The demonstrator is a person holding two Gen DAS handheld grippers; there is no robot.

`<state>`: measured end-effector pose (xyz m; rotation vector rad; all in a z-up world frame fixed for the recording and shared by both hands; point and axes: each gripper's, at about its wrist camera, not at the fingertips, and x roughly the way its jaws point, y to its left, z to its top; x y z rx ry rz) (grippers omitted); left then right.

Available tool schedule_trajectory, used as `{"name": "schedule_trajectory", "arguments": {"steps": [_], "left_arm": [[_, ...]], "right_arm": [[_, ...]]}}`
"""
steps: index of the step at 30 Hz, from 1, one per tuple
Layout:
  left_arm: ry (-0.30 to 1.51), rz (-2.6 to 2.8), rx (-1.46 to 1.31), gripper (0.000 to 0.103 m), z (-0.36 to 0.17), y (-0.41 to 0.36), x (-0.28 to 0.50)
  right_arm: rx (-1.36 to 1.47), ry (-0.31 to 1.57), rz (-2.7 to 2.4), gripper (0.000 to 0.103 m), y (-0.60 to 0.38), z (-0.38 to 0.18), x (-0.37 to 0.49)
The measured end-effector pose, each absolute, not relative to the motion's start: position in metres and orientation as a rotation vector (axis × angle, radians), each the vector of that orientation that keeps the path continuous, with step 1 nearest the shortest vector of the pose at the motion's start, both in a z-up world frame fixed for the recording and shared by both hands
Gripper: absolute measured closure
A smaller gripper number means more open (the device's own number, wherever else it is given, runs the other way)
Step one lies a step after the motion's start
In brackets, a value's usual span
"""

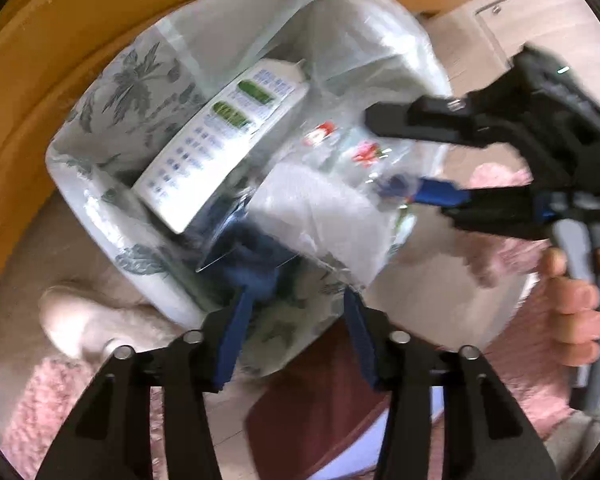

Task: Collect trash

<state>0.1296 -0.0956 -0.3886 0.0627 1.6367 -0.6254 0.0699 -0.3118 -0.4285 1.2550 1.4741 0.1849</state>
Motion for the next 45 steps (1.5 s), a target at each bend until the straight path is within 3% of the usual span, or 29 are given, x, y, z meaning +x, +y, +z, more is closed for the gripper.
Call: {"name": "schedule_trajectory", "arguments": {"steps": [1, 5, 20, 26, 28, 29, 30, 33, 37, 40, 41, 45], "left_arm": [[1.635, -0.656, 0.033, 0.076, -0.385, -0.097, 0.129], [1.564, -0.741, 0.014, 0.080, -0.369, -0.109, 0.124], [1.496, -0.591, -0.018, 0.081, -0.367, -0.113, 0.150], [1.521, -0.546, -0.008, 0.083, -0.383, -0.116, 0.159], [1.532, -0.538, 0.021, 0.089, -0.387, -0.120, 0.157], [1.539, -0.538, 0.021, 0.089, -0.388, -0.120, 0.158], [1.544, -0.534, 0.025, 0.089, -0.388, -0.121, 0.156], [1.551, -0.527, 0.021, 0.089, -0.389, -0.124, 0.154], [1.554, -0.520, 0.016, 0.089, -0.389, -0.121, 0.156], [1.567, -0.499, 0.024, 0.089, -0.391, -0.118, 0.156], [1.574, -0.489, 0.026, 0.089, -0.393, -0.117, 0.156], [1.603, -0.459, 0.018, 0.089, -0.398, -0.115, 0.159]], "right_arm": [[1.265, 1.473, 0.190, 0.046, -0.311, -0.430, 0.071], [1.210, 1.540, 0.190, 0.044, -0.302, -0.436, 0.075], [1.147, 1.709, 0.100, 0.030, -0.294, -0.468, 0.095], [0.927, 1.621, 0.072, 0.030, -0.311, -0.433, 0.109], [0.844, 1.568, 0.072, 0.030, -0.312, -0.421, 0.113], [0.816, 1.530, 0.096, 0.040, -0.310, -0.415, 0.116], [0.796, 1.514, 0.127, 0.056, -0.308, -0.412, 0.117], [0.794, 1.487, 0.250, 0.079, -0.293, -0.416, 0.123], [0.676, 1.444, 0.301, 0.084, -0.273, -0.418, 0.132], [0.573, 1.515, 0.229, 0.091, -0.267, -0.434, 0.136], [0.546, 1.551, 0.184, 0.102, -0.272, -0.442, 0.135], [0.527, 1.539, 0.078, 0.103, -0.300, -0.443, 0.135]]}}
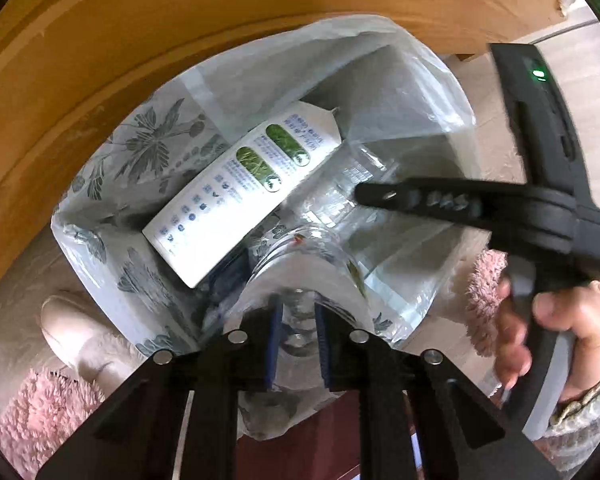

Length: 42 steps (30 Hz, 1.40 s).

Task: Collect trash

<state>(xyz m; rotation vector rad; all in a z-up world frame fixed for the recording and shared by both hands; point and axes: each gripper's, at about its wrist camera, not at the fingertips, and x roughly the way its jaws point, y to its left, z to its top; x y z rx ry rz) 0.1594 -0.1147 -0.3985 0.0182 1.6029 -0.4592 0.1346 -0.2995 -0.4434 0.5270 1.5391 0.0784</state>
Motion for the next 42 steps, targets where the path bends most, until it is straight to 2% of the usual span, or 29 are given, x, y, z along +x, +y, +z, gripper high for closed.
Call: {"name": "schedule_trajectory", "arguments": {"steps": [4, 7, 10, 12, 18, 25, 32, 37, 39, 40, 41, 42], "left_arm": [[1.625, -0.435, 0.034, 0.089, -0.403, -0.121, 0.165], [1.649, -0.410, 0.034, 0.097, -0.408, -0.128, 0.171], [1.630, -0.388, 0.114, 0.099, -0.404, -0.135, 0.174], [1.653, -0.368, 0.178, 0.103, -0.405, -0.137, 0.172], [1.743, -0.317, 0.338, 0.103, -0.424, -0.121, 0.160], [1.764, -0.332, 0.544, 0.103, -0.422, -0.125, 0.165], [1.782, -0.387, 0.375, 0.103, -0.420, -0.132, 0.174], [1.714, -0.357, 0.157, 0.103, -0.392, -0.124, 0.186], [1.695, -0.320, 0.126, 0.079, -0.385, -0.117, 0.189], [1.686, -0.302, 0.103, 0.055, -0.383, -0.111, 0.188], [1.678, -0.285, 0.092, 0.047, -0.382, -0.107, 0.189], [1.672, -0.267, 0.085, 0.046, -0.382, -0.104, 0.188]], "right_arm": [[0.355, 1.492, 0.040, 0.103, -0.300, -0.429, 0.135], [0.245, 1.471, 0.016, 0.103, -0.292, -0.425, 0.135], [0.216, 1.464, 0.023, 0.103, -0.291, -0.425, 0.136], [0.219, 1.462, 0.021, 0.103, -0.277, -0.434, 0.136], [0.243, 1.461, 0.021, 0.103, -0.284, -0.424, 0.134], [0.317, 1.468, 0.019, 0.103, -0.294, -0.424, 0.133], [0.391, 1.474, 0.034, 0.103, -0.301, -0.422, 0.131], [0.446, 1.477, 0.048, 0.103, -0.308, -0.422, 0.130], [0.469, 1.484, 0.054, 0.103, -0.310, -0.424, 0.130], [0.472, 1.487, 0.056, 0.103, -0.311, -0.425, 0.130], [0.469, 1.489, 0.059, 0.103, -0.311, -0.424, 0.130], [0.464, 1.490, 0.060, 0.103, -0.311, -0.424, 0.130]]}}
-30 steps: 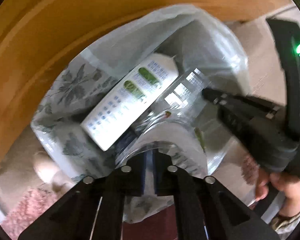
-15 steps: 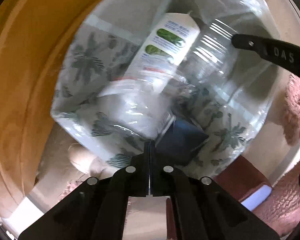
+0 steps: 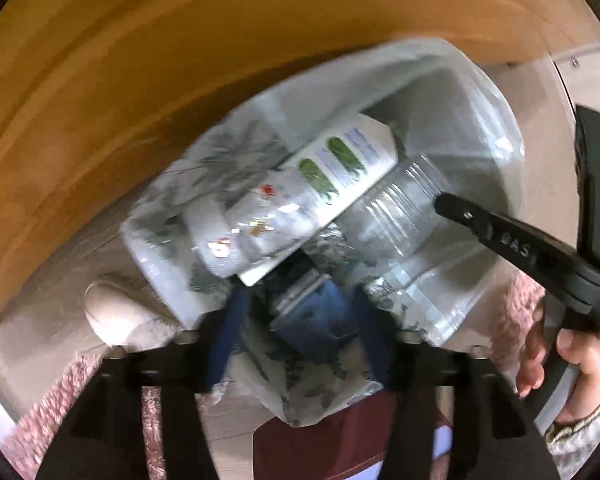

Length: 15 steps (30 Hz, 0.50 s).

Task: Collect trash

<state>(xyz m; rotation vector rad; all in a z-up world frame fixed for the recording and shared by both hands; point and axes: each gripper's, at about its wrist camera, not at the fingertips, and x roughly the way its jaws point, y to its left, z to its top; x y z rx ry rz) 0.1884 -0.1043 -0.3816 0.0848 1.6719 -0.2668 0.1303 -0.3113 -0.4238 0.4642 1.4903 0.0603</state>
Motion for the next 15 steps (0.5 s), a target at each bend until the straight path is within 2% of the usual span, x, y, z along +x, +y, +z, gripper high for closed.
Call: {"name": "schedule_trajectory", "arguments": {"steps": [4, 10, 15], "left_arm": [[1.691, -0.270, 0.043, 0.046, -0.385, -0.097, 0.186], [1.677, -0.316, 0.096, 0.046, -0.402, -0.120, 0.170], [1.616, -0.242, 0.192, 0.046, -0.396, -0.131, 0.166]], "right_arm": [[0.464, 1.506, 0.073, 0.103, -0.310, -0.423, 0.133], [0.461, 1.517, 0.077, 0.103, -0.312, -0.424, 0.132], [0.449, 1.499, 0.045, 0.103, -0.315, -0.421, 0.132]]}}
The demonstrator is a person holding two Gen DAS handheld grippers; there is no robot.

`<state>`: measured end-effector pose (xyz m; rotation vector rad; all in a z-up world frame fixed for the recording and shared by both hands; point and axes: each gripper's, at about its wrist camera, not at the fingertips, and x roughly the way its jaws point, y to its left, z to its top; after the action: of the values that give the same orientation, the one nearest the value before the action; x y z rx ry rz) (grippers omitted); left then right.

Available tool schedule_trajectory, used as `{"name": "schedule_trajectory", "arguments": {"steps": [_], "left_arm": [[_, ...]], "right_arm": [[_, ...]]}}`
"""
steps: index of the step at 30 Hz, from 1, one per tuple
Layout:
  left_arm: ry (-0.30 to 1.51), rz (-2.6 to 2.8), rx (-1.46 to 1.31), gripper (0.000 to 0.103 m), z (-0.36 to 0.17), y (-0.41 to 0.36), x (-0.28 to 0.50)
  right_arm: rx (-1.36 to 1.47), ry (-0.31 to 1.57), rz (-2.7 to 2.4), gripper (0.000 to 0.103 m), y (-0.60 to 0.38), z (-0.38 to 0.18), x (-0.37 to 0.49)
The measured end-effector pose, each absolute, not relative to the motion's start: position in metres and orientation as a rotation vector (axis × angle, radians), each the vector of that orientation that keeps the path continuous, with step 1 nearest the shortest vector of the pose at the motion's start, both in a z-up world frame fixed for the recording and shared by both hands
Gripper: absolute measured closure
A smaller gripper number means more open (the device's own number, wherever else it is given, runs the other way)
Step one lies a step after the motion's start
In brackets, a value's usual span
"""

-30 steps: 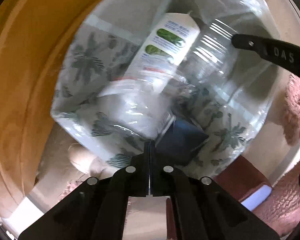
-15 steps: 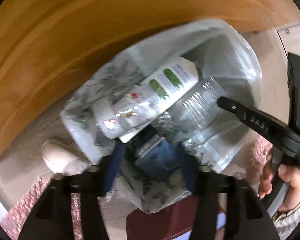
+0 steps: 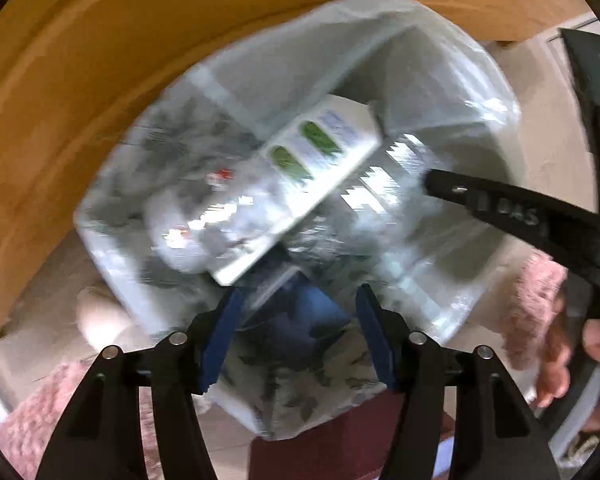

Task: Collect trash
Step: 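Open the left gripper over the bin to release the blue carton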

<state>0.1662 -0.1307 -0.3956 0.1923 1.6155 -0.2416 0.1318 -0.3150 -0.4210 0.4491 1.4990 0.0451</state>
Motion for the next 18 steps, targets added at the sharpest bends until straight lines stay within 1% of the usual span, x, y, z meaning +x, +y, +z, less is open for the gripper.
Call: {"name": "schedule_trajectory", "arguments": {"steps": [4, 6, 7, 9, 11, 15, 18], "left_arm": [[1.543, -0.147, 0.102, 0.046, -0.374, -0.106, 0.175], [1.533, -0.077, 0.087, 0.045, -0.375, -0.097, 0.182], [1.552, -0.036, 0.075, 0.044, -0.381, -0.092, 0.188], [1.586, -0.047, -0.045, 0.044, -0.395, -0.084, 0.198], [1.580, 0.001, -0.149, 0.044, -0.409, -0.074, 0.210], [1.542, 0.079, -0.169, 0.042, -0.420, -0.070, 0.230], [1.648, 0.087, -0.231, 0.042, -0.434, -0.073, 0.230]], "right_arm": [[0.441, 1.496, 0.034, 0.103, -0.316, -0.420, 0.133], [0.439, 1.497, 0.035, 0.103, -0.313, -0.421, 0.133], [0.436, 1.497, 0.037, 0.103, -0.313, -0.421, 0.133], [0.435, 1.499, 0.040, 0.103, -0.310, -0.422, 0.133], [0.435, 1.498, 0.041, 0.103, -0.309, -0.423, 0.132], [0.454, 1.486, 0.046, 0.103, -0.314, -0.419, 0.132], [0.452, 1.494, 0.037, 0.103, -0.320, -0.422, 0.132]]}}
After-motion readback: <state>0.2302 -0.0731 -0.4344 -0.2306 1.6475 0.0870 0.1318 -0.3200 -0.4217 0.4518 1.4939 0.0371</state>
